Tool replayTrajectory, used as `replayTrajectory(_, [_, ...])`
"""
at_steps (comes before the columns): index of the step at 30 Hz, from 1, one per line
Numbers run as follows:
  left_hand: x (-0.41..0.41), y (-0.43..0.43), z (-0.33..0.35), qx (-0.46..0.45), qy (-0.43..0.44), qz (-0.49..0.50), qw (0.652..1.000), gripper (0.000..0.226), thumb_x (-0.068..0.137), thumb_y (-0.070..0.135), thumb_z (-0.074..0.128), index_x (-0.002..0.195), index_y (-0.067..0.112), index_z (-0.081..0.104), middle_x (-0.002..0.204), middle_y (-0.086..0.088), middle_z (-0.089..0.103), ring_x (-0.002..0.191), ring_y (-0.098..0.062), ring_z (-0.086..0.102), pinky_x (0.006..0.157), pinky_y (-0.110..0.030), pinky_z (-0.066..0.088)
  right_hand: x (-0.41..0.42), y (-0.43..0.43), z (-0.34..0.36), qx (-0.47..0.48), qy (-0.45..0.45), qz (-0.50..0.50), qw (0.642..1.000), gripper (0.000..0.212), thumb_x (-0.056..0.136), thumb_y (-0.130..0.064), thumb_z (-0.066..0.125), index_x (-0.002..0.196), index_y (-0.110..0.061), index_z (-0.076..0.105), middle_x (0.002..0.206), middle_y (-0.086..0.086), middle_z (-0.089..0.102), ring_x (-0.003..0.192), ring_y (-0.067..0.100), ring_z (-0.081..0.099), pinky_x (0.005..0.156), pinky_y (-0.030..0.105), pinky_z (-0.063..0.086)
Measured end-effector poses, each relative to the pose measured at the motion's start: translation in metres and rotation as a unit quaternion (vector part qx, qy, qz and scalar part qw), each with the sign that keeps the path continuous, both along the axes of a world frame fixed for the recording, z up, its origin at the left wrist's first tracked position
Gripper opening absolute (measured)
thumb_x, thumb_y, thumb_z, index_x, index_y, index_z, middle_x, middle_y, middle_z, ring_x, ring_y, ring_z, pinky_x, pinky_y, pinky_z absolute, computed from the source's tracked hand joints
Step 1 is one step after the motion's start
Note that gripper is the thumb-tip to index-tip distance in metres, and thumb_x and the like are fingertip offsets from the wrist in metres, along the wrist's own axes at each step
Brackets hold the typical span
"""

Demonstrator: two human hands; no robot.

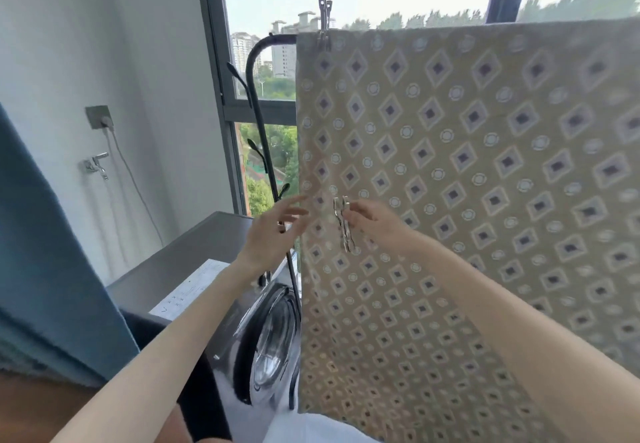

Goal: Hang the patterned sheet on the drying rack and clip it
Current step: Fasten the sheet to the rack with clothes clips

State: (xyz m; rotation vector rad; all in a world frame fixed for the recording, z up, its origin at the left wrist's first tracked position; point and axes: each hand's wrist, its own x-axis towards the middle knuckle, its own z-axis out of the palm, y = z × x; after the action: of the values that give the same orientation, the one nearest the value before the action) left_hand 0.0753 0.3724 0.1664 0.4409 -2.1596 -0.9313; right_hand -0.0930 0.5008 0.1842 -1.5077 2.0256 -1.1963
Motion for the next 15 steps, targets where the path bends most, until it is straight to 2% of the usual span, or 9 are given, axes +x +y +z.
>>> replayTrajectory(3, [-0.001, 0.024, 0.016, -0.166, 0.027, -0.003, 0.986, 0.043, 0.089, 0.018, 0.062, 0.128, 0.033, 0.053, 0.101, 0.011, 0.067, 0.093, -0.007, 0.062, 0.083, -0.023, 0.049, 0.014, 0.032, 0.009, 0.017, 0.027, -0.01, 0.999, 0.019, 0.101, -0.023, 0.041, 0.102, -0.013, 0.058, 0.081, -0.006, 0.059, 0.072, 0.008, 0.054, 0.069, 0.021, 0.042])
replayTrajectory(5, [-0.006, 0.043, 0.024, -0.26, 0.026, -0.007, 0.965, 0.042, 0.087, 0.018, 0.065, 0.127, 0.029, 0.056, 0.104, 0.006, 0.068, 0.096, -0.014, 0.062, 0.085, -0.03, 0.051, 0.025, 0.054, 0.017, 0.022, 0.023, -0.019, 0.999, 0.017, 0.101, -0.023, 0.04, 0.101, -0.016, 0.055, 0.078, -0.004, 0.059, 0.068, 0.009, 0.055, 0.062, 0.021, 0.044])
replayTrajectory(6, [-0.008, 0.051, 0.026, -0.287, 0.029, -0.012, 0.957, 0.04, 0.086, 0.019, 0.067, 0.124, 0.029, 0.06, 0.104, 0.005, 0.069, 0.095, -0.016, 0.062, 0.082, -0.033, 0.052, 0.029, 0.065, 0.021, 0.023, 0.013, -0.021, 0.999, 0.017, 0.101, -0.024, 0.039, 0.104, -0.017, 0.055, 0.08, -0.003, 0.06, 0.069, 0.012, 0.058, 0.064, 0.026, 0.047])
replayTrajectory(9, [-0.017, 0.077, 0.031, -0.326, 0.062, -0.025, 0.943, 0.03, 0.079, 0.024, 0.073, 0.109, 0.027, 0.07, 0.095, 0.005, 0.072, 0.086, -0.016, 0.064, 0.066, -0.032, 0.056, 0.036, 0.101, 0.027, 0.019, -0.025, -0.029, 0.999, 0.02, 0.101, -0.025, 0.04, 0.108, -0.015, 0.055, 0.082, 0.001, 0.056, 0.07, 0.017, 0.06, 0.074, 0.041, 0.055])
replayTrajectory(13, [-0.036, 0.112, 0.037, -0.336, 0.102, -0.023, 0.936, 0.026, 0.075, 0.027, 0.075, 0.1, 0.027, 0.073, 0.087, 0.01, 0.073, 0.08, -0.012, 0.062, 0.058, -0.031, 0.054, 0.028, 0.145, 0.031, -0.005, -0.049, -0.067, 0.997, 0.024, 0.101, -0.026, 0.042, 0.112, -0.012, 0.058, 0.077, 0.002, 0.05, 0.06, 0.011, 0.054, 0.07, 0.039, 0.058])
replayTrajectory(15, [-0.05, 0.132, 0.038, -0.332, 0.114, -0.026, 0.936, 0.024, 0.074, 0.029, 0.076, 0.097, 0.027, 0.074, 0.085, 0.011, 0.073, 0.078, -0.011, 0.059, 0.056, -0.032, 0.054, 0.018, 0.169, 0.031, -0.014, -0.054, -0.088, 0.995, 0.02, 0.1, -0.026, 0.044, 0.109, -0.015, 0.058, 0.081, 0.002, 0.055, 0.061, 0.011, 0.055, 0.067, 0.03, 0.057])
